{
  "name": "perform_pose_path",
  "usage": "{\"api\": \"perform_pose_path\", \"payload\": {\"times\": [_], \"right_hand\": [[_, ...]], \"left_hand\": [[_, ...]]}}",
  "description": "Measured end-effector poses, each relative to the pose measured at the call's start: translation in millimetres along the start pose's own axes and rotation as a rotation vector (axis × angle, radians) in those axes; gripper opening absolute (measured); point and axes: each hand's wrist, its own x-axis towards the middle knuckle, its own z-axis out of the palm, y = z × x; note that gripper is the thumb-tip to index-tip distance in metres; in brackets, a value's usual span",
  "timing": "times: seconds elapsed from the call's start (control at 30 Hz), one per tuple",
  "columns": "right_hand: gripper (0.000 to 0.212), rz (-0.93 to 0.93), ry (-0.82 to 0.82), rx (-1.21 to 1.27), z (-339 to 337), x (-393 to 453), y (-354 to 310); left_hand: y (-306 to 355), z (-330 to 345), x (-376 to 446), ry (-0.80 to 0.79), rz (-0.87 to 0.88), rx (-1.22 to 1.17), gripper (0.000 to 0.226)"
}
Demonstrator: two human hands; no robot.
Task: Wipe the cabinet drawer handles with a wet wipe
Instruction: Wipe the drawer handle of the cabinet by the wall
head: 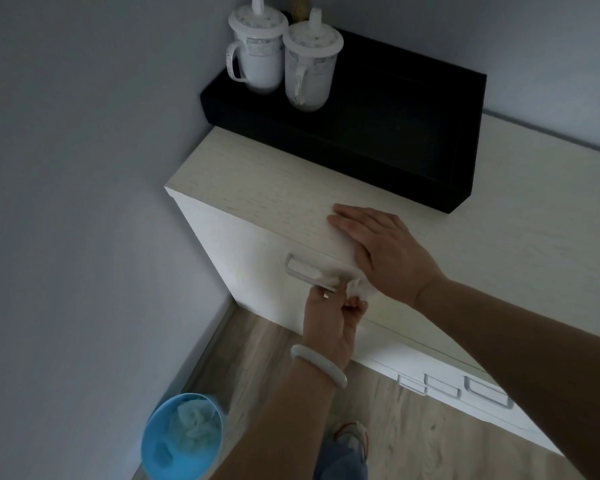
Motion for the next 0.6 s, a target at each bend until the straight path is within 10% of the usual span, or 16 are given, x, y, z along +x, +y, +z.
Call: {"api": "perform_pose_path", "payload": {"times": [0.6], "right_hand": [[0.052,0.013,-0.001,-0.030,-1,0,-2]], "left_hand": [[133,-52,15,-0.048,0.107,0.467,0.018]]}}
